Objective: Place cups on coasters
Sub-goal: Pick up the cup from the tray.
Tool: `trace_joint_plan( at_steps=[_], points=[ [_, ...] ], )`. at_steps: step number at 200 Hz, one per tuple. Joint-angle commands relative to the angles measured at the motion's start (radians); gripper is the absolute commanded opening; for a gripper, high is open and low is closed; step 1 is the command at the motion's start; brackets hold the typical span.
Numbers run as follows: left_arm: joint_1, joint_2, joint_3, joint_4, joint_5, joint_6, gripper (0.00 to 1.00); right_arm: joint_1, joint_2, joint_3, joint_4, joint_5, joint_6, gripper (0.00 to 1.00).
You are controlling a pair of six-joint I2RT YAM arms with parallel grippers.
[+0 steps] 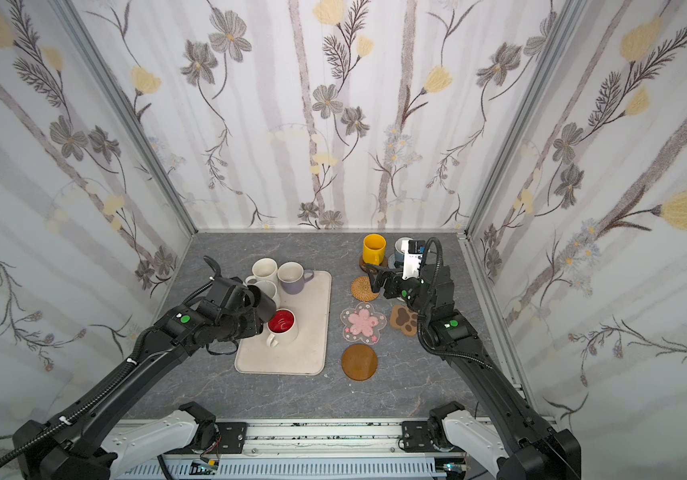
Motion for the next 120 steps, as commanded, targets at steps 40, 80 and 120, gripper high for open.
trace_joint_plan(
  at_steps=[40,80,120],
  points=[
    [-0.123,0.147,0.139,0.018,-0.122,0.019,0.00,0.000,0.012,-0.004,0.042,0.016,-0.004,1.00],
    [-0.191,0.312,0.259,0.069,-0.124,0.055,0.00,-0.005,0.055,-0.002,0.047,0.023,0.013,1.00],
    [-0.214,0.493,0.390,0.142,-0.095,0.097,0.00,-0.043,0.081,-0.004,0.039,0.067,0.074,1.00]
  ],
)
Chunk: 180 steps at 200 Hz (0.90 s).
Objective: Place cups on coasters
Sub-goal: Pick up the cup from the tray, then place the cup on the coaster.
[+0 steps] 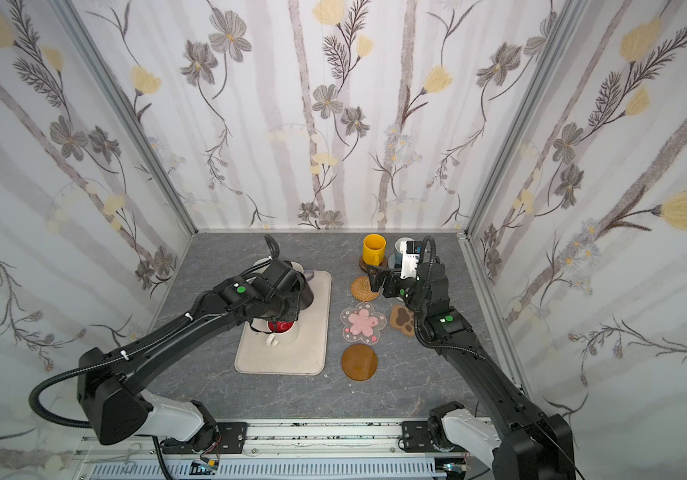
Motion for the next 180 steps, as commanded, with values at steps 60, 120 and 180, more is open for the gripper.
trace_joint_plan(
  at_steps=[60,120,180],
  points=[
    [-0.022,0.345,0.298,0.167,-0.019,0.108,0.00,-0.072,0.034,0.004,0.020,0.045,0.125,1.00],
    [-0.029,0.601,0.535,0.168,-0.033,0.169,0.00,-0.087,-0.009,-0.040,0.051,0.118,0.159,1.00],
    [-0.030,0.748,0.676,0.172,-0.012,0.207,0.00,-0.093,0.021,-0.034,0.052,0.102,0.159,1.00]
  ],
)
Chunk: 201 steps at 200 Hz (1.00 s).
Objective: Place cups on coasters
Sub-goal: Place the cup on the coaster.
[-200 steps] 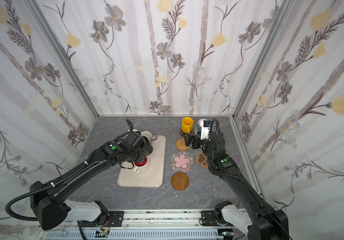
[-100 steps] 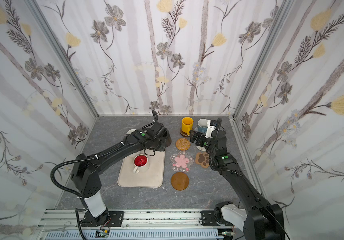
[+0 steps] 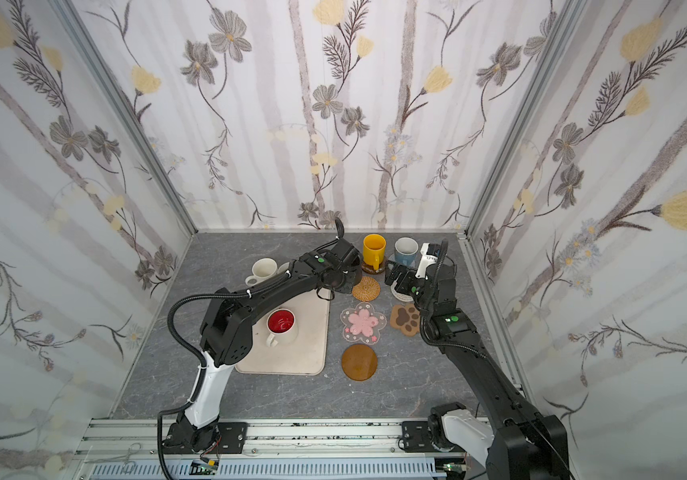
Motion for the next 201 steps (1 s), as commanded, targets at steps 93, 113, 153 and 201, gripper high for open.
trace_joint_plan(
  at_steps=[93,113,153,201],
  points=[
    [-0.005,0.145,0.131,0.056,0.043,0.041,0.00,-0.080,0.062,0.018,0.023,-0.013,0.039,1.00],
    [-0.011,0.150,0.132,0.059,0.044,0.044,0.00,-0.088,0.067,0.008,0.036,-0.015,0.047,1.00],
    [-0.025,0.172,0.142,0.064,0.043,0.050,0.00,-0.096,0.092,0.008,0.053,-0.054,0.056,1.00],
    [-0.031,0.188,0.134,0.065,0.027,0.050,0.00,-0.104,0.098,0.009,0.059,-0.086,0.056,1.00]
  ],
)
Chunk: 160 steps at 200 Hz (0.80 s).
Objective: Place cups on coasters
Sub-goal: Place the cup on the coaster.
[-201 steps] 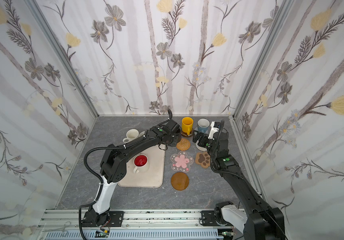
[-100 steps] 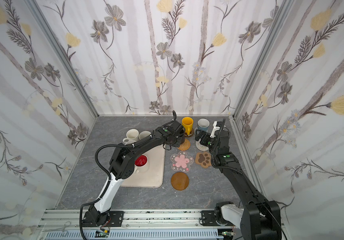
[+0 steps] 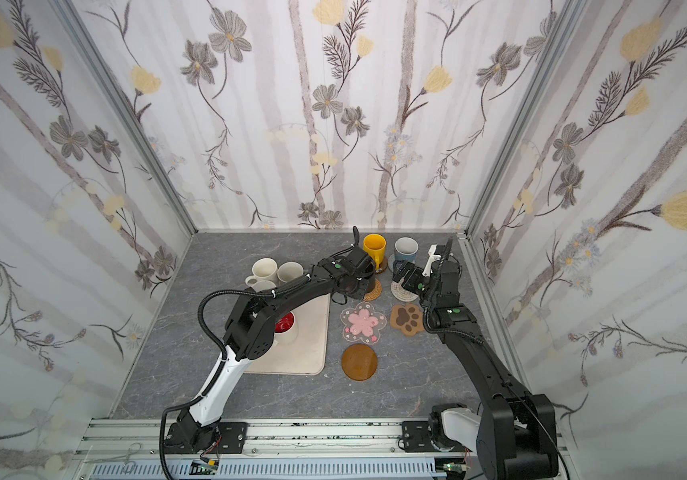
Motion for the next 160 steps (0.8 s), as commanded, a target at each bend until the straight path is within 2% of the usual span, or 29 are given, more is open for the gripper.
trace_joint_plan(
  at_steps=[1,19,34,94,160],
  points=[
    [0.000,0.012,0.006,0.040,-0.025,0.005,0.00,-0.001,0.000,0.000,0.056,-0.029,0.008,1.00],
    [0.000,0.014,0.005,0.040,-0.029,0.004,0.00,-0.001,-0.006,0.000,0.057,-0.043,-0.004,1.00],
    [0.001,0.013,0.005,0.040,-0.029,0.001,0.18,-0.002,-0.014,0.002,0.062,-0.059,-0.029,1.00],
    [0.002,-0.004,-0.001,0.040,-0.042,-0.002,0.57,-0.003,-0.089,-0.015,0.079,-0.079,-0.082,1.00],
    [0.001,-0.081,0.022,0.047,-0.108,-0.002,0.82,-0.003,-0.089,0.026,0.001,-0.109,-0.095,1.00]
  ],
)
